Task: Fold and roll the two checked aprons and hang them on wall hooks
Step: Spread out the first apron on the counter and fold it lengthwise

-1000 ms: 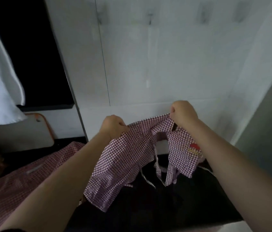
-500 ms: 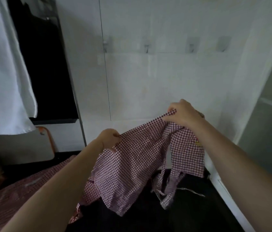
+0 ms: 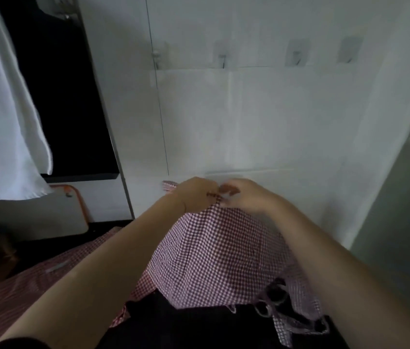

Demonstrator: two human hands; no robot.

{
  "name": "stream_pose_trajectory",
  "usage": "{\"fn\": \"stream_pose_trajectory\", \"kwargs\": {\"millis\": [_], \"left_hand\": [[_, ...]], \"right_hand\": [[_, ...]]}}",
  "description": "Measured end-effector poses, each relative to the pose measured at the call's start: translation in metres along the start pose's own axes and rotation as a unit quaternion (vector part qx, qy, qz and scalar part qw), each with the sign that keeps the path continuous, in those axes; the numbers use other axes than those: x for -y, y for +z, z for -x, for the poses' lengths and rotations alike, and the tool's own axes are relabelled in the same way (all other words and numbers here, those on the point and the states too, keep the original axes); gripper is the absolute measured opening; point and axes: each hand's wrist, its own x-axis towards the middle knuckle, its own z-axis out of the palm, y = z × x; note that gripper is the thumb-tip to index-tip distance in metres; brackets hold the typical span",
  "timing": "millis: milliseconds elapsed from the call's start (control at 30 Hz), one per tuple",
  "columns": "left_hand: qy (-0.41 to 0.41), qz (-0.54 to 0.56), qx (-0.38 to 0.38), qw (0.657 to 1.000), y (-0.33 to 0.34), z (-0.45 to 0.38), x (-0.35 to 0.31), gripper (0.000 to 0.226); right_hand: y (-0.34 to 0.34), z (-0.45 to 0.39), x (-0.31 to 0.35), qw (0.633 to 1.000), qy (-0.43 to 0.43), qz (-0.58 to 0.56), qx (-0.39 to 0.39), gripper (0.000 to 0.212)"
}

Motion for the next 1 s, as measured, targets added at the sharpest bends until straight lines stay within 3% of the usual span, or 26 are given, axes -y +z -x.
{"fn": "stream_pose_trajectory", "kwargs": {"millis": [67, 167, 267, 433, 500, 567, 600, 667, 733, 767, 800, 900, 933, 1000], "left_hand": [[0.010, -0.050, 0.015, 0.999, 0.001, -0.003, -0.013, 0.030], [0.003, -0.078, -0.003, 0.997, 0.005, -0.005, -0.011, 0.028], [-0.028, -0.078, -0.050, 0.995, 0.010, -0.002, 0.002, 0.026], [-0.084, -0.063, -0.137, 0.985, 0.016, 0.006, 0.026, 0.023], [-0.114, -0.059, -0.162, 0.978, 0.016, 0.009, 0.029, 0.022], [-0.136, -0.037, -0.207, 0.968, 0.014, 0.009, 0.036, 0.023], [-0.143, -0.030, -0.225, 0.963, 0.013, 0.009, 0.039, 0.022], [-0.167, -0.029, -0.240, 0.956, 0.010, 0.009, 0.047, 0.018], [-0.187, -0.035, -0.225, 0.956, 0.011, 0.011, 0.050, 0.017], [-0.193, -0.047, -0.211, 0.957, 0.012, 0.011, 0.051, 0.020], [-0.198, -0.061, -0.193, 0.959, 0.014, 0.012, 0.049, 0.023], [-0.208, -0.077, -0.148, 0.964, 0.015, 0.012, 0.047, 0.021], [-0.216, -0.076, -0.134, 0.964, 0.014, 0.012, 0.047, 0.021], [-0.229, -0.077, -0.078, 0.967, 0.015, 0.015, 0.052, 0.025]], "right_hand": [[0.016, 0.000, 0.005, 1.000, -0.016, -0.013, -0.017, 0.029], [0.037, 0.002, -0.013, 0.999, 0.013, -0.046, 0.017, 0.004], [0.054, 0.005, -0.035, 0.995, 0.047, -0.080, 0.029, 0.015], [0.071, 0.010, -0.066, 0.995, 0.089, -0.004, 0.043, 0.035], [0.061, 0.000, -0.067, 0.989, 0.105, 0.028, -0.105, 0.029], [0.035, -0.007, -0.055, 0.946, 0.074, -0.008, -0.315, 0.016], [0.021, -0.007, -0.048, 0.932, 0.038, -0.027, -0.359, 0.013], [-0.004, -0.010, -0.045, 0.962, 0.012, 0.005, -0.274, 0.014], [-0.013, -0.006, -0.053, 0.984, 0.104, 0.126, -0.069, 0.021], [-0.015, -0.003, -0.058, 0.978, 0.146, 0.150, -0.023, 0.023], [-0.019, -0.003, -0.059, 0.977, 0.153, 0.141, -0.053, 0.023], [-0.029, -0.006, -0.055, 0.946, 0.100, 0.060, -0.302, 0.020], [-0.031, -0.005, -0.052, 0.948, 0.096, 0.042, -0.300, 0.020], [-0.027, -0.002, -0.056, 0.980, 0.151, -0.017, -0.127, 0.022]]}}
